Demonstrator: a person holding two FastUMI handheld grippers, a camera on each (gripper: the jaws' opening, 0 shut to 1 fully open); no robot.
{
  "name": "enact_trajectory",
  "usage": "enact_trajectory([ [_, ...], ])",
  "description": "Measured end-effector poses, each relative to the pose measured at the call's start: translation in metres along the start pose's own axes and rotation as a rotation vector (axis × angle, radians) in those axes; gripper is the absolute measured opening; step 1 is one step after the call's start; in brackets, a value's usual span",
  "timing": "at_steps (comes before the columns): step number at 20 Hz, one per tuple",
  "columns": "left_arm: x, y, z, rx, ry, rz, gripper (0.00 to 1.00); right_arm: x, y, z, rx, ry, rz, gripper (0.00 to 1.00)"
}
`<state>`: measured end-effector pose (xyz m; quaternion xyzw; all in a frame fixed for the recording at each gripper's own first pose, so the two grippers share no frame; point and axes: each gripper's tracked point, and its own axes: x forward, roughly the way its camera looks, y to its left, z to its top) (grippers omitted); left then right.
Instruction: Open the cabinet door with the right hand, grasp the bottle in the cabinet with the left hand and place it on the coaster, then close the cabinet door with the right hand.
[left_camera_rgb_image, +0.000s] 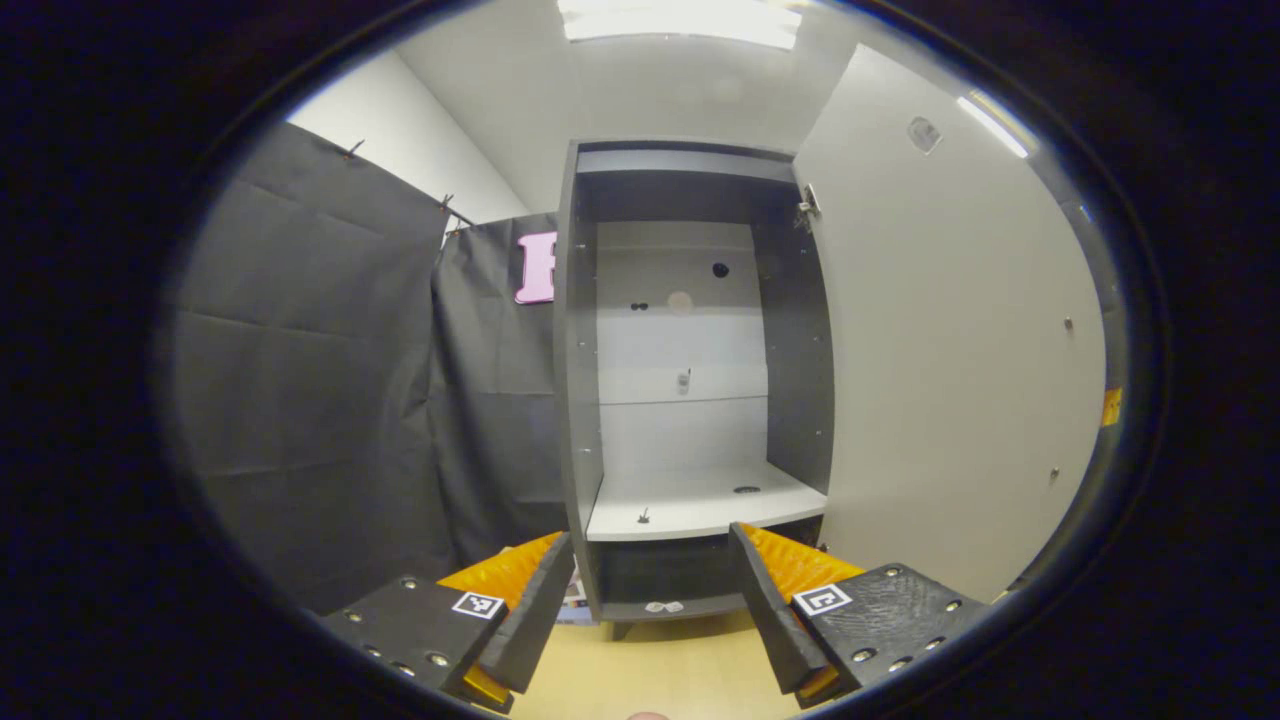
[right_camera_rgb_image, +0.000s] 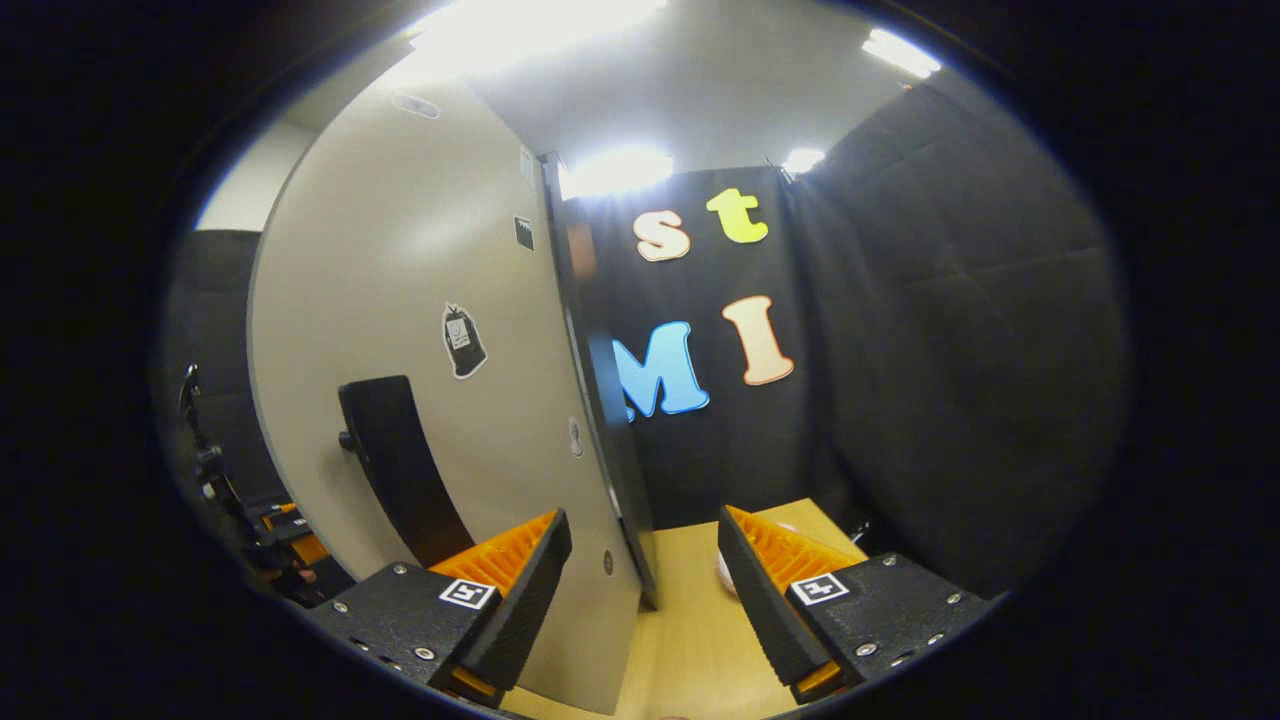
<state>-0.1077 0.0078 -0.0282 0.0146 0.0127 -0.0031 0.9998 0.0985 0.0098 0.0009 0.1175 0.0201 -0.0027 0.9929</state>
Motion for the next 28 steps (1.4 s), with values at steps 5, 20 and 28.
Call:
enact_trajectory([
  [5, 0.002, 0.03, 0.003, -0.002, -0.005, 0.02, 0.89, 0.013, 0.047, 0.001, -0.034, -0.025, 0.049, 0.94],
  [20, 0.01, 0.112, 0.032, -0.031, -0.037, 0.104, 0.89, 0.077, 0.173, -0.02, -0.043, -0.014, 0.178, 0.94],
  [28, 0.008, 0.09, 0.043, -0.057, -0.081, 0.083, 0.89, 0.066, 0.147, -0.02, -0.152, -0.027, 0.042, 0.95],
])
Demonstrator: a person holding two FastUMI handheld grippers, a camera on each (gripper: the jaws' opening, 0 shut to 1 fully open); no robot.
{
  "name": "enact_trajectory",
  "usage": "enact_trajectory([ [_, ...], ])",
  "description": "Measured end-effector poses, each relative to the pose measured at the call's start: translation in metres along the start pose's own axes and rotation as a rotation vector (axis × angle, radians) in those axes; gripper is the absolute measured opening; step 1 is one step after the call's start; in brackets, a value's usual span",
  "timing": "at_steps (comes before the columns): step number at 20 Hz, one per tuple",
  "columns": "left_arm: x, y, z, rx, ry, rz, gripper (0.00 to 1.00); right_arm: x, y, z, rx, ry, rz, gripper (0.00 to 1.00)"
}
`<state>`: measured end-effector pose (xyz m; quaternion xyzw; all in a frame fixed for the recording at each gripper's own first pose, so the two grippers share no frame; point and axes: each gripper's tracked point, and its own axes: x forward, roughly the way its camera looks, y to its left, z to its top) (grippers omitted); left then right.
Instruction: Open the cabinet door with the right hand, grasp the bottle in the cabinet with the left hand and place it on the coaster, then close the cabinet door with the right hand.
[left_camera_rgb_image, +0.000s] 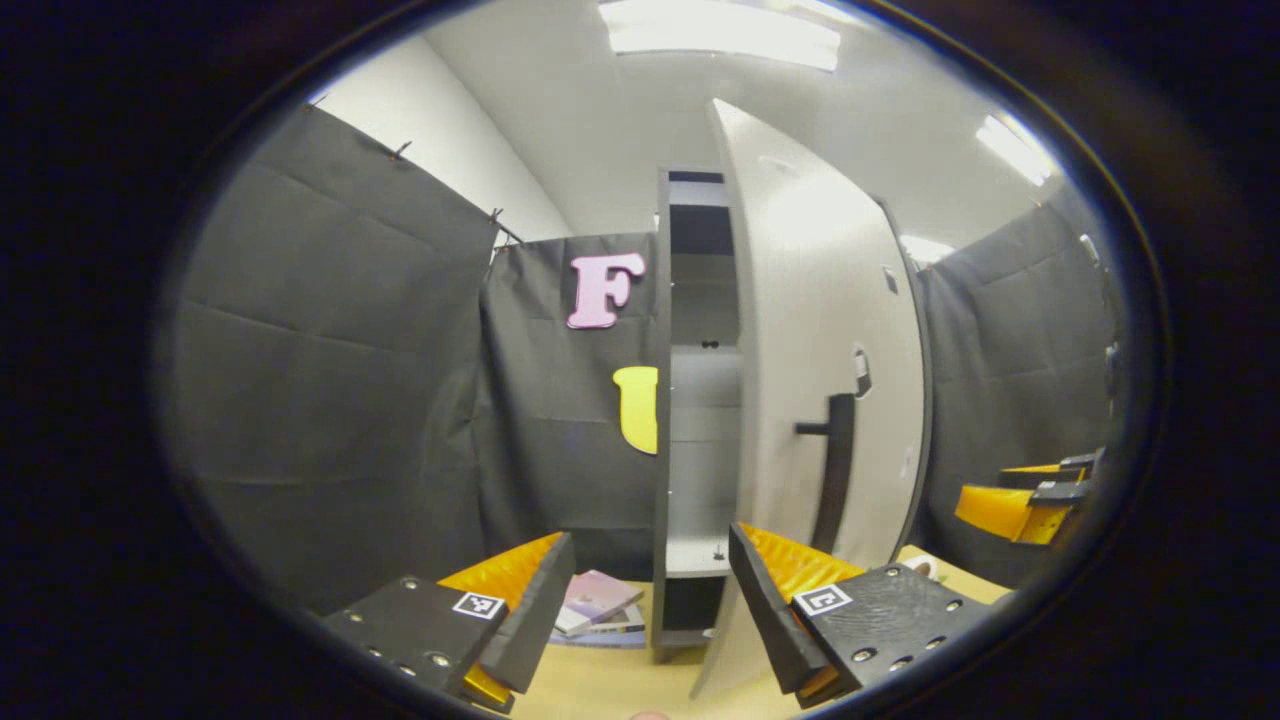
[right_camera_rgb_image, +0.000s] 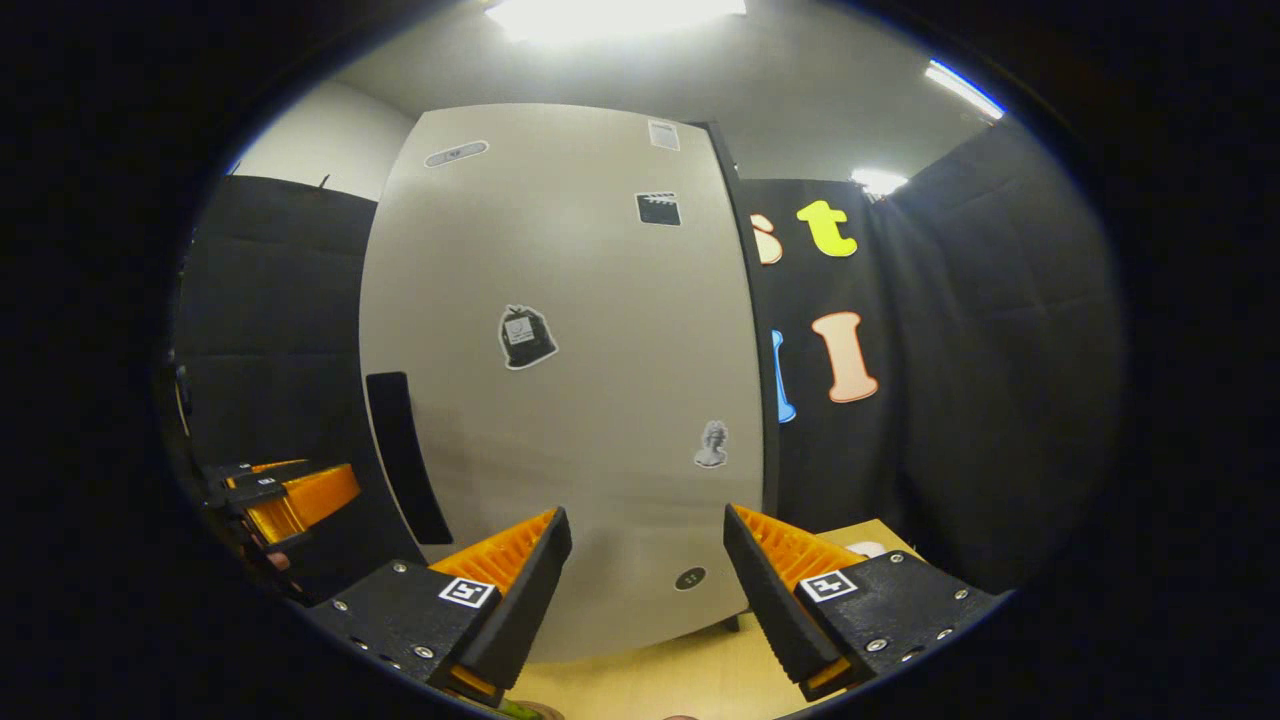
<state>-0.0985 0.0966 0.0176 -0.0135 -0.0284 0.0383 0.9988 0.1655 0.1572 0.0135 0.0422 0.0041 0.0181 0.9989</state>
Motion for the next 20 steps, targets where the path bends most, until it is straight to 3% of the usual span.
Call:
enact_trajectory([
  [4, 0.002, -0.014, -0.001, 0.007, 0.004, -0.026, 0.88, -0.002, -0.023, -0.001, 0.029, 0.003, -0.097, 0.95],
  [5, 0.003, -0.018, -0.001, 0.005, 0.005, -0.032, 0.88, -0.005, -0.029, 0.0, 0.027, -0.002, -0.117, 0.9],
  [8, 0.005, -0.028, 0.0, -0.004, 0.005, -0.049, 0.88, -0.009, -0.038, 0.002, 0.02, -0.024, -0.163, 0.95],
  [14, 0.008, -0.04, -0.004, -0.015, 0.008, -0.064, 0.89, -0.019, -0.034, 0.008, -0.017, -0.065, -0.15, 0.95],
  [15, 0.007, -0.04, -0.002, -0.021, 0.003, -0.062, 0.89, -0.019, -0.032, 0.008, -0.008, -0.064, -0.142, 0.91],
  [17, 0.001, -0.037, -0.002, -0.033, -0.001, -0.033, 0.89, -0.018, -0.033, 0.007, 0.006, -0.059, -0.134, 0.95],
  [20, -0.005, -0.029, -0.001, -0.046, -0.013, 0.033, 0.89, -0.018, -0.035, 0.007, 0.02, -0.061, -0.125, 0.91],
])
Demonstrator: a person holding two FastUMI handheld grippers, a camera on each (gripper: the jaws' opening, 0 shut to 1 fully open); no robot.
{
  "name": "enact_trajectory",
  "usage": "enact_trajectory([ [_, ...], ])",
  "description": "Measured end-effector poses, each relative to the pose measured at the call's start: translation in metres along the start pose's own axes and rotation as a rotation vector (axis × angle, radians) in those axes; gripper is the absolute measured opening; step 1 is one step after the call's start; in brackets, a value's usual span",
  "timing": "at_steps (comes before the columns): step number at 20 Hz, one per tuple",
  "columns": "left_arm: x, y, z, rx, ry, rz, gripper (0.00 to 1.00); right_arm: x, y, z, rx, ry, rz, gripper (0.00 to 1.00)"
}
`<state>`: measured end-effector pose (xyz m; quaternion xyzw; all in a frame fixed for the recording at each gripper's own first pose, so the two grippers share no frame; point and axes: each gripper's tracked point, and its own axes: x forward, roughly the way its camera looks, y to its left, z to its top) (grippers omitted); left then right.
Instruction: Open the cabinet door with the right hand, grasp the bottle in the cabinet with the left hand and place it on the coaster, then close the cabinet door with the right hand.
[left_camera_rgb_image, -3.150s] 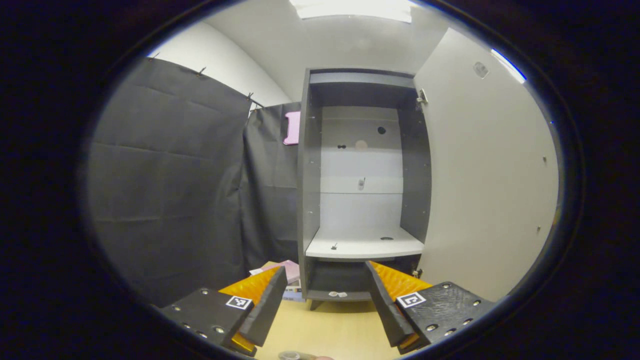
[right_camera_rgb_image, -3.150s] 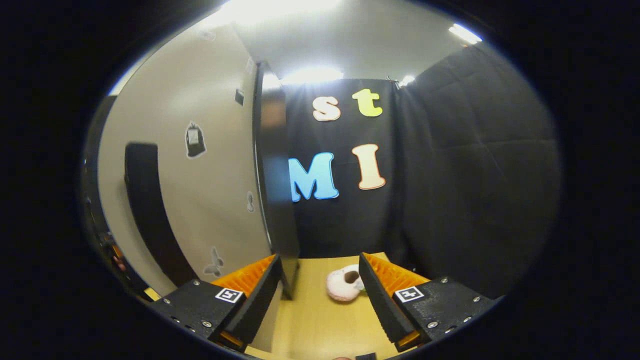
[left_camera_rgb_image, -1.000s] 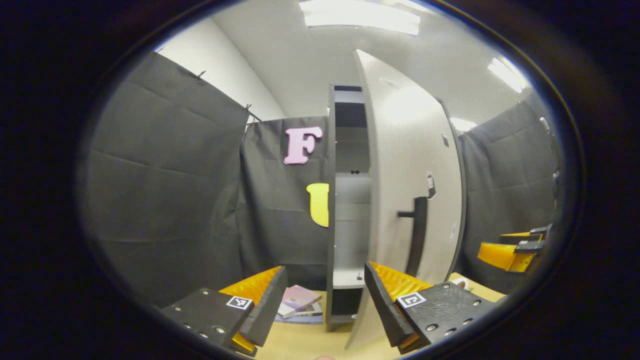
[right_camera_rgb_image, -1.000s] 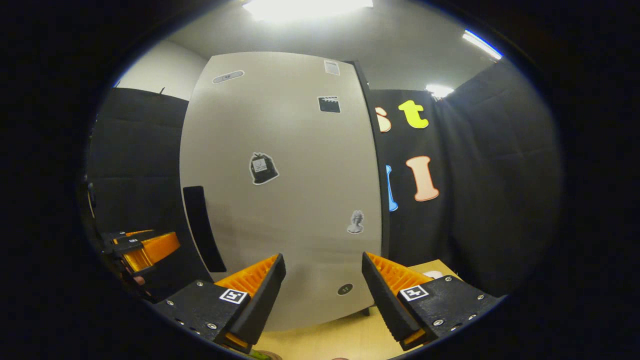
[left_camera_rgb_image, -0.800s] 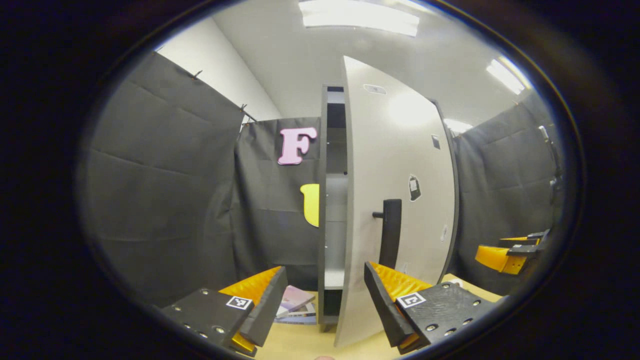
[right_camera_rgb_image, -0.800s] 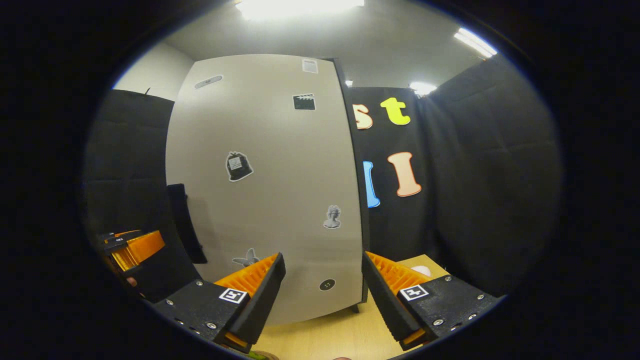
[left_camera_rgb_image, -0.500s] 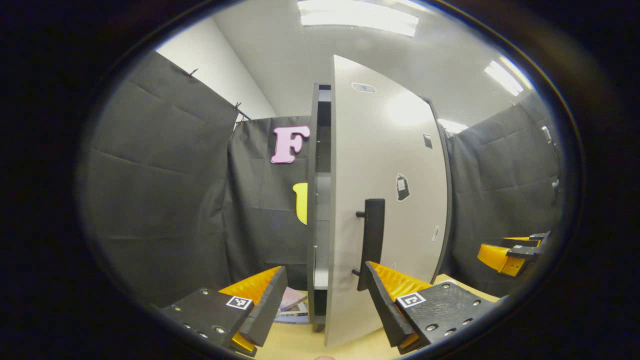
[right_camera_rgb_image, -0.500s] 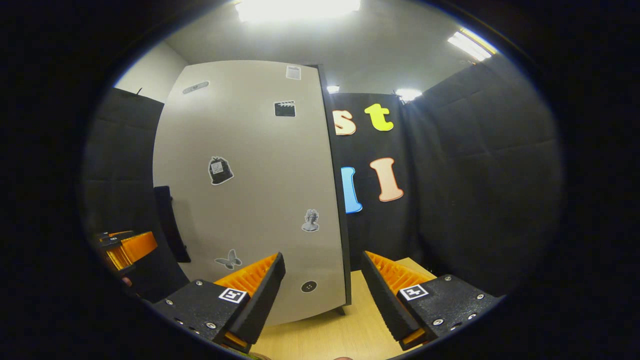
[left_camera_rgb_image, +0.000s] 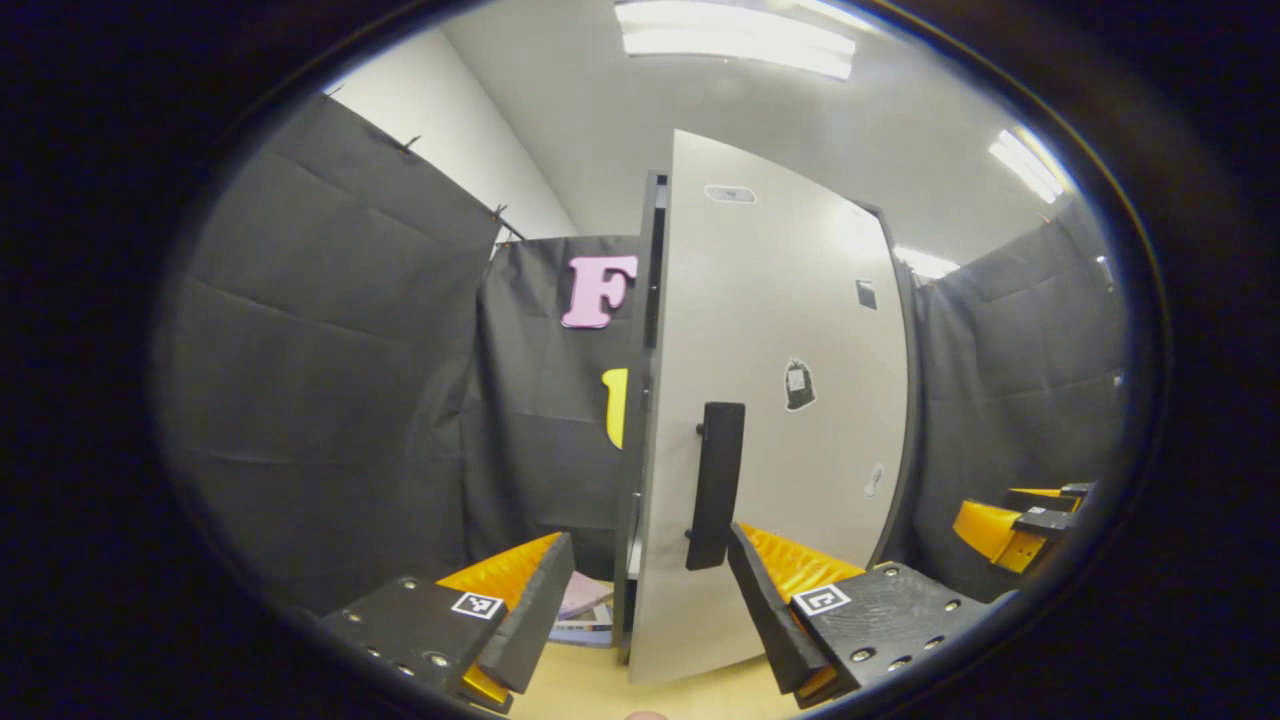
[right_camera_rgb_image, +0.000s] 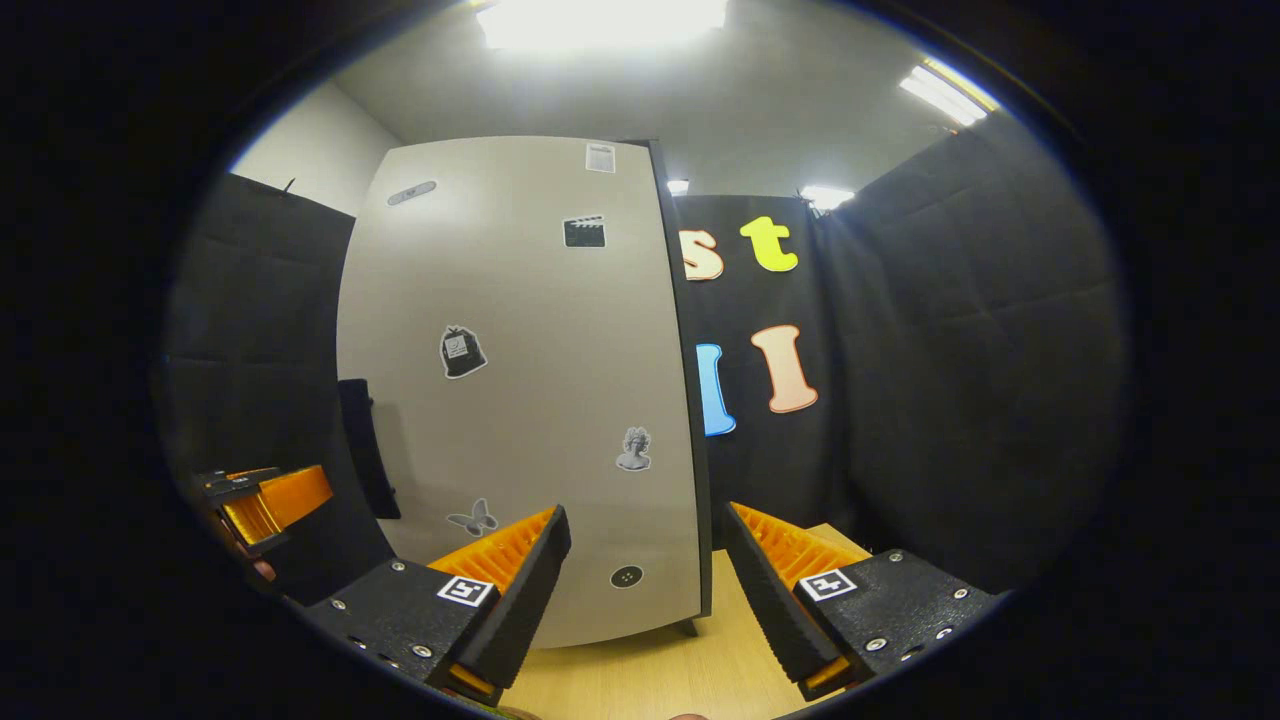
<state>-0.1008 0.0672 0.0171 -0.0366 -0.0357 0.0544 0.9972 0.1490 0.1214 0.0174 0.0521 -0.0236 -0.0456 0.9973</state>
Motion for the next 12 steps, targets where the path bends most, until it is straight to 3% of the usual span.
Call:
enact_trajectory([
  [1, 0.002, -0.006, 0.0, 0.008, 0.001, -0.008, 0.89, 0.001, 0.001, 0.0, -0.003, 0.0, 0.003, 0.95],
  [3, 0.001, -0.002, 0.001, 0.076, -0.003, 0.036, 0.86, 0.002, -0.003, 0.0, -0.028, -0.004, -0.007, 0.95],
  [4, 0.001, -0.005, -0.001, 0.103, 0.0, 0.037, 0.89, 0.002, -0.002, -0.001, -0.027, -0.008, -0.004, 0.95],
  [12, 0.004, -0.044, 0.0, 0.091, -0.012, -0.073, 0.89, -0.003, 0.011, 0.014, -0.053, -0.068, 0.062, 0.95],
])
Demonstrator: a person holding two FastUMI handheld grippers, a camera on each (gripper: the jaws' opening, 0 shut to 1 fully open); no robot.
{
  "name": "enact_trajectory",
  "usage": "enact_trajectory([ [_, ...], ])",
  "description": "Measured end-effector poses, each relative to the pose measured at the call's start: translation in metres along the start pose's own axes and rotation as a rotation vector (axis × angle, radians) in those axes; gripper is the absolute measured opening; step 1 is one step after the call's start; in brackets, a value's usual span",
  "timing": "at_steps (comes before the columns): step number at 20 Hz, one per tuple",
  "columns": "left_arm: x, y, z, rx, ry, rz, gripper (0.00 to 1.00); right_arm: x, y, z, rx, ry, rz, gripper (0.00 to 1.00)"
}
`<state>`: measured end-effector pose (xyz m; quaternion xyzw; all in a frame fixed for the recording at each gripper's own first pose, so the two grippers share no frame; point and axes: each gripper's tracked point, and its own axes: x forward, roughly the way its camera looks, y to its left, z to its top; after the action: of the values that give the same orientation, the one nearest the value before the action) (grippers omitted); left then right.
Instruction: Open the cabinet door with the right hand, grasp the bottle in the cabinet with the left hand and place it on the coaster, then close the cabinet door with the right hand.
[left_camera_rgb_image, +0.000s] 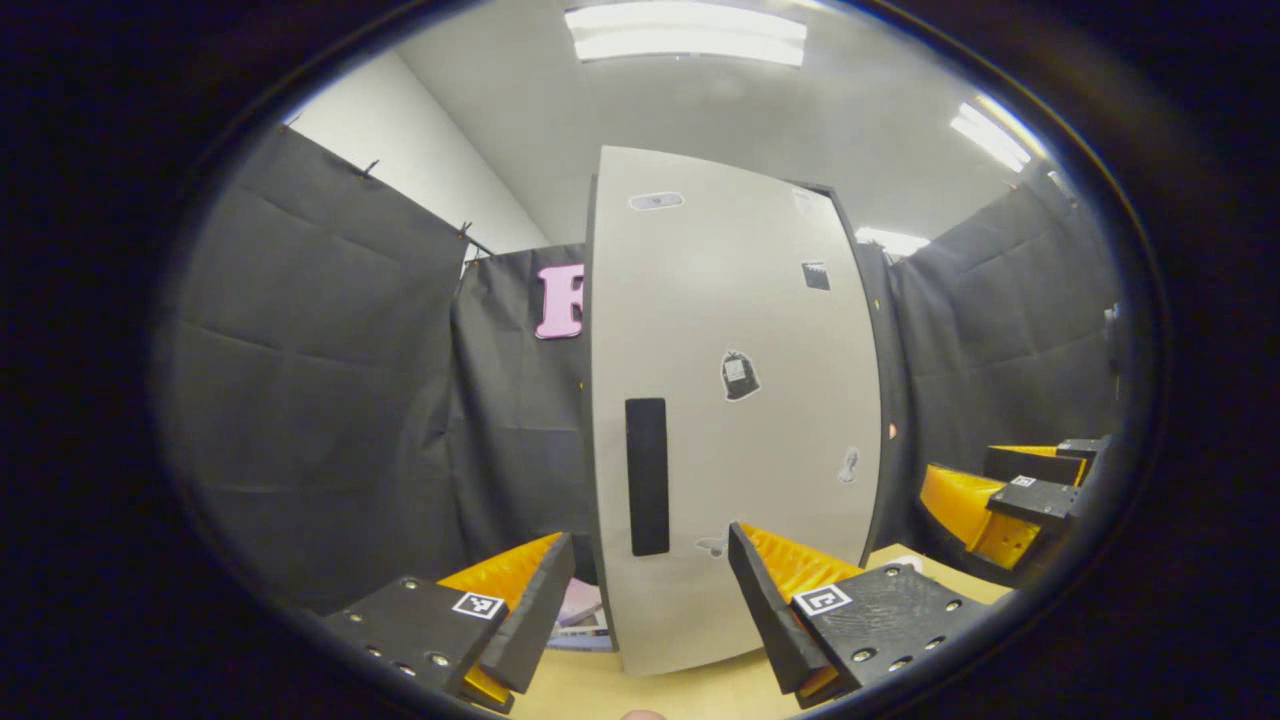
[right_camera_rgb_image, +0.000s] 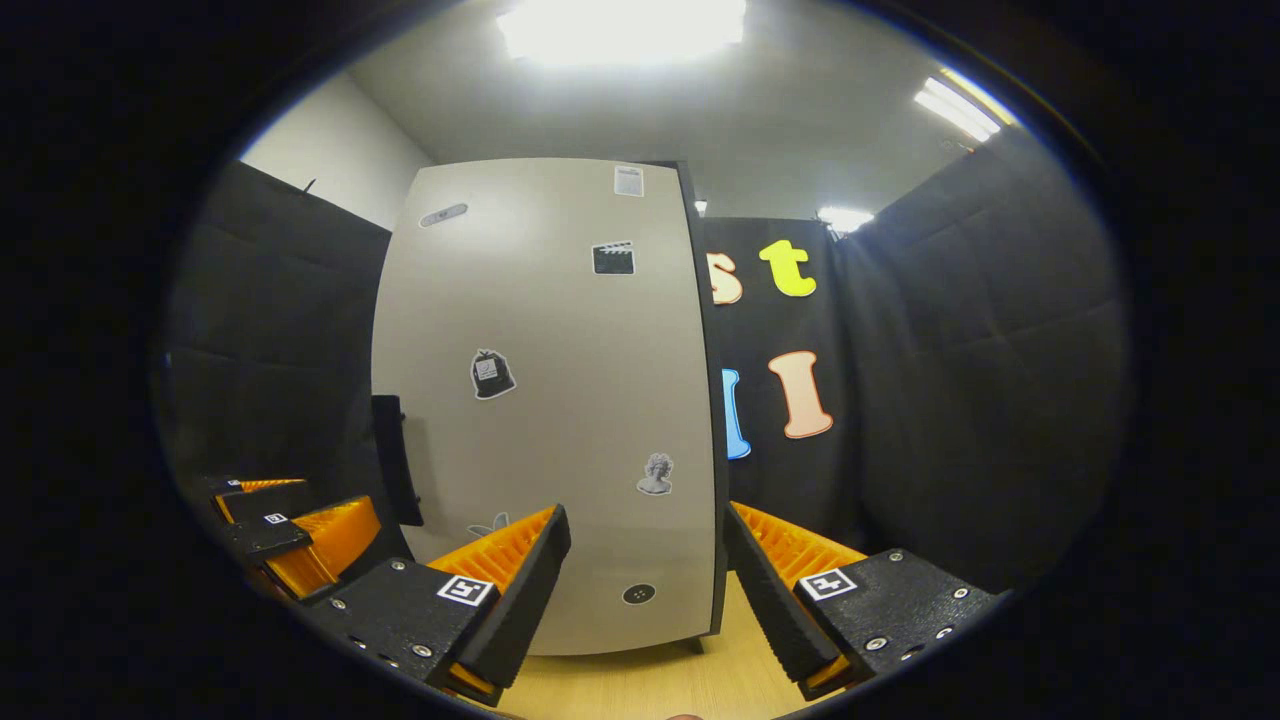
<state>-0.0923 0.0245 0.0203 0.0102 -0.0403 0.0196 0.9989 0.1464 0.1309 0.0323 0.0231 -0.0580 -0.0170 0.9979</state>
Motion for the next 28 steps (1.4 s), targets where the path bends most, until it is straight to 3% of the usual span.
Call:
enact_trajectory([
  [1, -0.001, -0.002, -0.001, -0.01, -0.002, -0.008, 0.89, 0.0, 0.0, -0.002, -0.005, 0.005, 0.004, 0.95],
  [2, -0.001, -0.004, -0.001, -0.017, -0.003, -0.015, 0.95, -0.001, 0.001, -0.003, -0.007, 0.008, 0.007, 0.95],
  [4, -0.001, -0.004, 0.002, -0.023, -0.008, -0.023, 0.95, -0.003, -0.001, -0.001, -0.009, 0.005, 0.006, 0.95],
  [5, -0.002, -0.006, 0.001, -0.03, -0.009, -0.03, 0.89, -0.003, -0.002, 0.0, -0.009, 0.0, 0.005, 0.95],
  [6, -0.002, -0.006, 0.001, -0.035, -0.008, -0.031, 0.89, -0.003, -0.003, 0.001, -0.007, -0.002, 0.004, 0.95],
  [7, -0.002, -0.007, 0.0, -0.037, -0.007, -0.035, 0.95, -0.002, -0.003, 0.001, -0.007, -0.002, 0.004, 0.95],
  [9, -0.004, -0.013, 0.001, -0.034, -0.009, -0.053, 0.95, -0.001, -0.003, 0.0, -0.014, 0.005, 0.005, 0.95],
  [10, -0.004, -0.015, 0.002, -0.03, -0.01, -0.061, 0.89, -0.001, -0.004, 0.001, -0.015, 0.006, 0.006, 0.95],
  [28, -0.005, -0.015, -0.001, -0.075, -0.013, -0.087, 0.89, -0.002, 0.0, -0.001, -0.017, 0.016, -0.001, 0.95],
])
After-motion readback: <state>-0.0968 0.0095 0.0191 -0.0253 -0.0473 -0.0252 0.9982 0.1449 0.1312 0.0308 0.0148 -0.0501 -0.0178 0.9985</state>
